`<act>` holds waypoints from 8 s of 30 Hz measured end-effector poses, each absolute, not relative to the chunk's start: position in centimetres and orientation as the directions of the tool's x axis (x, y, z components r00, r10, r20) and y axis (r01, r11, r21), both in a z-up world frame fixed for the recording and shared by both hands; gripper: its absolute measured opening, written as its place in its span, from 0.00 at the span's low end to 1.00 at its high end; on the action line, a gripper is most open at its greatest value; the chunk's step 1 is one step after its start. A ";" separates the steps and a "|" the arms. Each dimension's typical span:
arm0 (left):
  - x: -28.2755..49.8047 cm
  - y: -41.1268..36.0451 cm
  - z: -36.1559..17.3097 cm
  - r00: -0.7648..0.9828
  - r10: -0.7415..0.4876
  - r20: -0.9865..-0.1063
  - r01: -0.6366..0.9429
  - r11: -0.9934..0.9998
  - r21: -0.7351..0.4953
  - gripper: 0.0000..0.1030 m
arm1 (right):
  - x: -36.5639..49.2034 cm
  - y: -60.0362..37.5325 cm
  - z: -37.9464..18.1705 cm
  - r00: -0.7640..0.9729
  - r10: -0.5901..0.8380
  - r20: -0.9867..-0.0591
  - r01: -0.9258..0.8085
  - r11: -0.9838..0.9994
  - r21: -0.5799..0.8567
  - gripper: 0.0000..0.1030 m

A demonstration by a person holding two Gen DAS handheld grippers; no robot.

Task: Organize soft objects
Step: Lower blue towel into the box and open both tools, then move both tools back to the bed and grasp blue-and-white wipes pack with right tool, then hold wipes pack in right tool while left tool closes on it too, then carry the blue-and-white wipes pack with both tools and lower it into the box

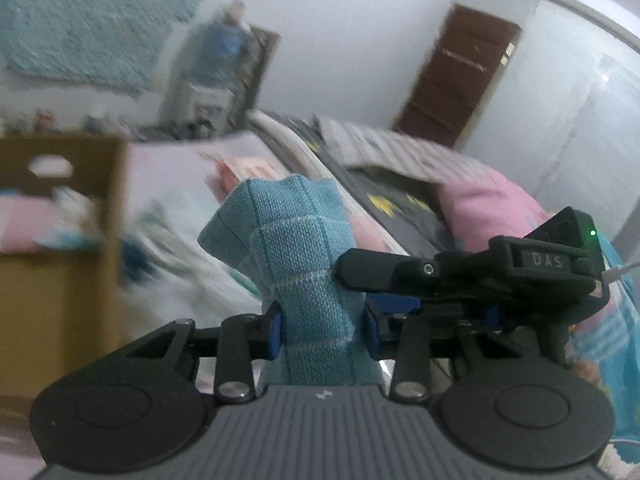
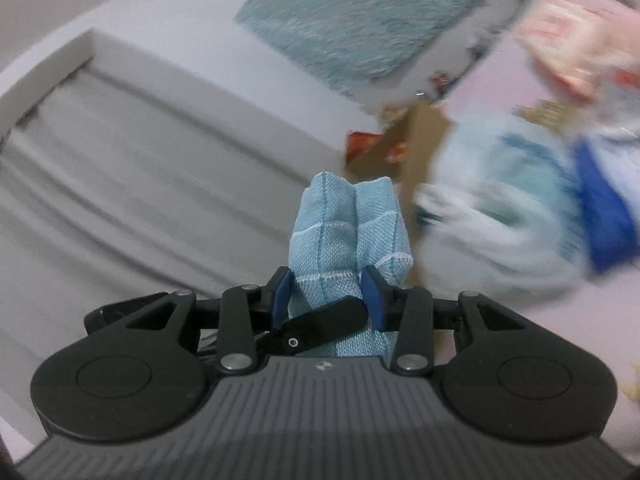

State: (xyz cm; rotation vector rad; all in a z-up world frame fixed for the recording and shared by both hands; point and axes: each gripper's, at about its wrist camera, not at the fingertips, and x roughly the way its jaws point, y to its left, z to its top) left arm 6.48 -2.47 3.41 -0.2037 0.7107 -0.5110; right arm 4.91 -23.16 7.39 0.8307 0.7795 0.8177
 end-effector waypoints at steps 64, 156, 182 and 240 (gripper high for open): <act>17.6 22.0 0.1 0.573 0.009 -0.819 -0.135 0.987 -0.084 0.63 | 28.6 9.0 -5.0 0.212 0.853 -0.477 0.163 0.450 0.878 0.67; 2.6 -21.3 -7.6 0.440 -0.435 -0.786 0.648 0.759 -0.057 0.83 | 0.1 -35.9 -5.5 0.524 0.593 -0.611 0.087 0.676 0.731 0.30; 9.0 -17.0 -10.6 0.364 -0.479 -0.799 0.426 0.848 -0.315 0.89 | 3.4 -34.3 -3.4 0.563 0.493 -0.663 0.074 0.769 0.635 0.56; 5.0 5.1 5.7 0.822 -0.213 -0.527 0.138 0.974 -0.178 0.84 | 8.8 -7.5 11.9 0.437 0.707 -0.556 -0.434 0.708 0.558 0.49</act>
